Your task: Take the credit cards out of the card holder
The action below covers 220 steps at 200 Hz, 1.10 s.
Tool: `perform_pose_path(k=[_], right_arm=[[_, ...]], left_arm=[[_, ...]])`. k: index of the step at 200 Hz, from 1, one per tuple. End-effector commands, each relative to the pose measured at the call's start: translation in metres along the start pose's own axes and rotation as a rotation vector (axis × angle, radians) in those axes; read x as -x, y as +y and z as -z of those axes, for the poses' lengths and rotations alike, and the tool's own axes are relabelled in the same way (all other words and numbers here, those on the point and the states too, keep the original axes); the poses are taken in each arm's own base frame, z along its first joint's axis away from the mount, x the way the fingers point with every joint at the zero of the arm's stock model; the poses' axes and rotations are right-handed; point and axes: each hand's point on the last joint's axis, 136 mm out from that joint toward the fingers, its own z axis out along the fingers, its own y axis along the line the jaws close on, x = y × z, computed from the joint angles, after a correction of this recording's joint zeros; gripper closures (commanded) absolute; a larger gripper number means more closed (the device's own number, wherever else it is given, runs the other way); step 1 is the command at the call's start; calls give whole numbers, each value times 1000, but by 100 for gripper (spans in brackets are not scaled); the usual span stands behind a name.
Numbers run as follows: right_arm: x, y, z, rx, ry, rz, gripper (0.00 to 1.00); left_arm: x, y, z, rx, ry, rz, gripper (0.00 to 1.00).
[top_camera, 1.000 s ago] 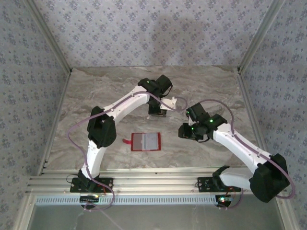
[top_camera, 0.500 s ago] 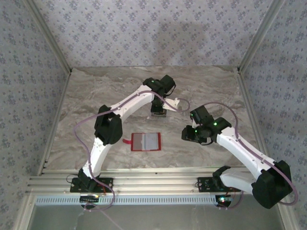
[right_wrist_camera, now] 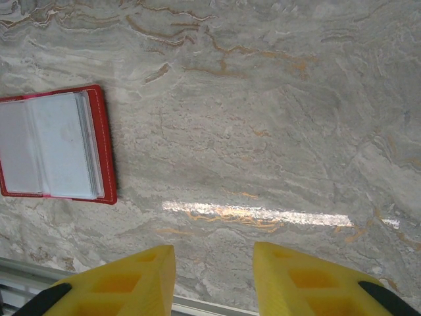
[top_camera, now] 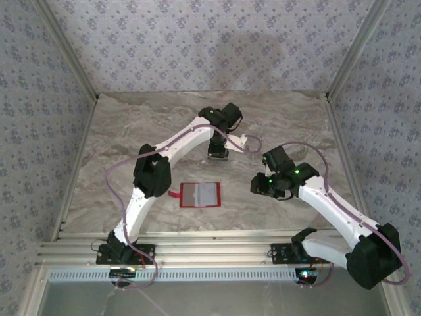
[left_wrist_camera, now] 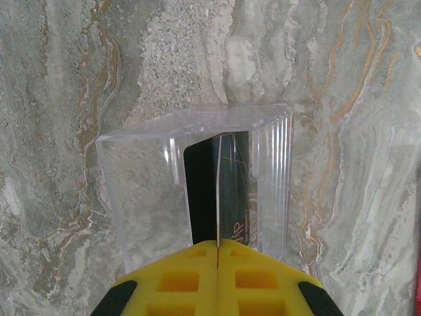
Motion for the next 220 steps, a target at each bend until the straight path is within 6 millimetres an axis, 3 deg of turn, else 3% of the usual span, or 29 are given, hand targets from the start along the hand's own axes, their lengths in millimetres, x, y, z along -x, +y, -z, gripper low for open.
perform_pose_path(k=[1,96,135,179,220], right_arm=[[-8,-9,0,-24,16,-19,62],[-7,-11,-3,-18,22,-33,62],[-8,-11,-3,-20,25,-31,62],[-7,-11,-1,-19,24,-26,62],[-4,-9,-1,-14,14,-27,62]], left_arm=[[3,-6,-5,-38,-1,-26,100],[8,-30,-2,-188,-29,13,100],[-1,-4,-12,-87,18,66,93],[-4,27,-4,23,19,132,70],[-2,35,9,60,-5,160,67]])
